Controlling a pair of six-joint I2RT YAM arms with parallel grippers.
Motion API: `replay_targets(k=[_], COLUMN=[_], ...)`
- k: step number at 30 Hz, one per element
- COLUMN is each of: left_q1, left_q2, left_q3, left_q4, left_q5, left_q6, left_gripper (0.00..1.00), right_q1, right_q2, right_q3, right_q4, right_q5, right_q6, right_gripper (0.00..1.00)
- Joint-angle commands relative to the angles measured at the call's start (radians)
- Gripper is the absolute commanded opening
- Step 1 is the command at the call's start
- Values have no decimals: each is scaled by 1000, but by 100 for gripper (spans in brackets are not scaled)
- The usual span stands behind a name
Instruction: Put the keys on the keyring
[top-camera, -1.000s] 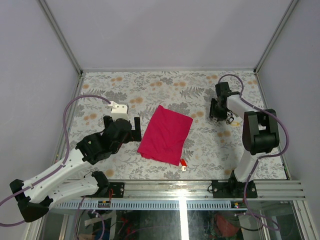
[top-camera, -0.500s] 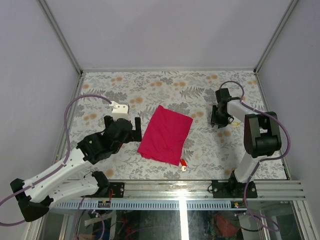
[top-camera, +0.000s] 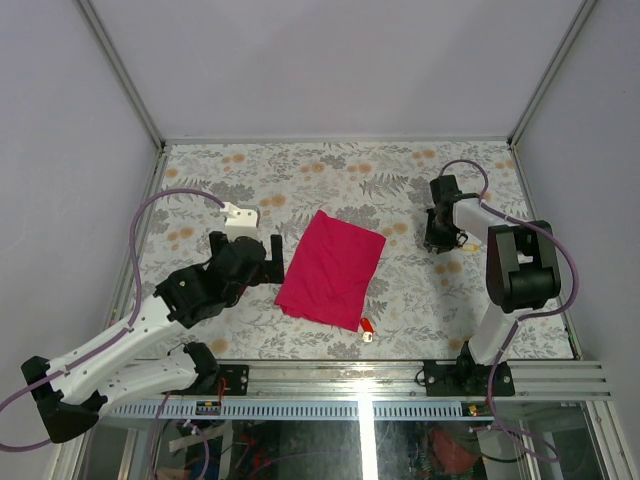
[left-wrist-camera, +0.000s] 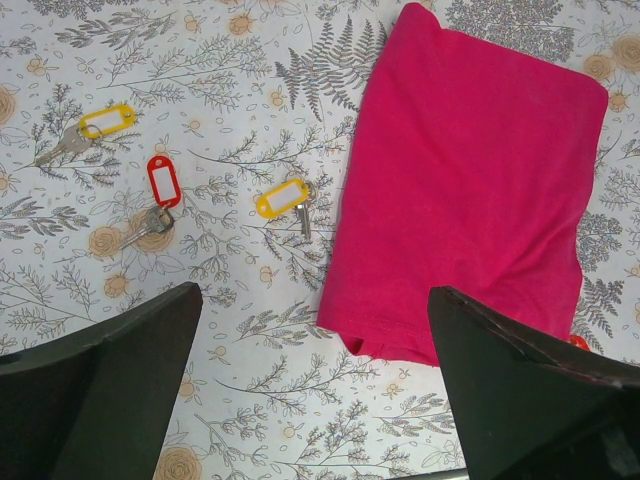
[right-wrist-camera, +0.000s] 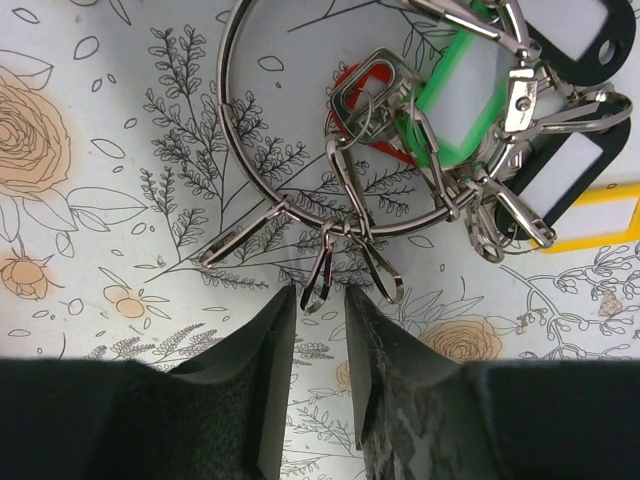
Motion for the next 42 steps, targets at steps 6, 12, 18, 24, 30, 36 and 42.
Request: replay_targets(k=[6,12,18,24,30,36,42], left_q1=[4,5,4,5,4,4,-4], left_q2=[3,-12,-52,-138,-194,-186,-116], left_q3=[-6,-8,-17,-77,-145,-210,-180], left_q4=[54,54,71,176,356,574,712], left_q5=[-7,-25,-47,-2,38,180,334], left_q6=[14,8,5,51,186,329,426], left_gripper=[100,100,100,100,100,100,100], right_q1=[10,10,11,10,16,98,255], right_q2=[11,-6,-77,-214,-387,-522,-617], right_q3=[18,15,20,35,14,31,130], right_q4=[19,24,-7,-90,-207,-309,-459], right_q5=[25,25,-6,-117,-228,-289,-295], right_q6=[-17,-31,-52,-69,-76,-40,-10], right_gripper=[23,6,0,0,0,0,0])
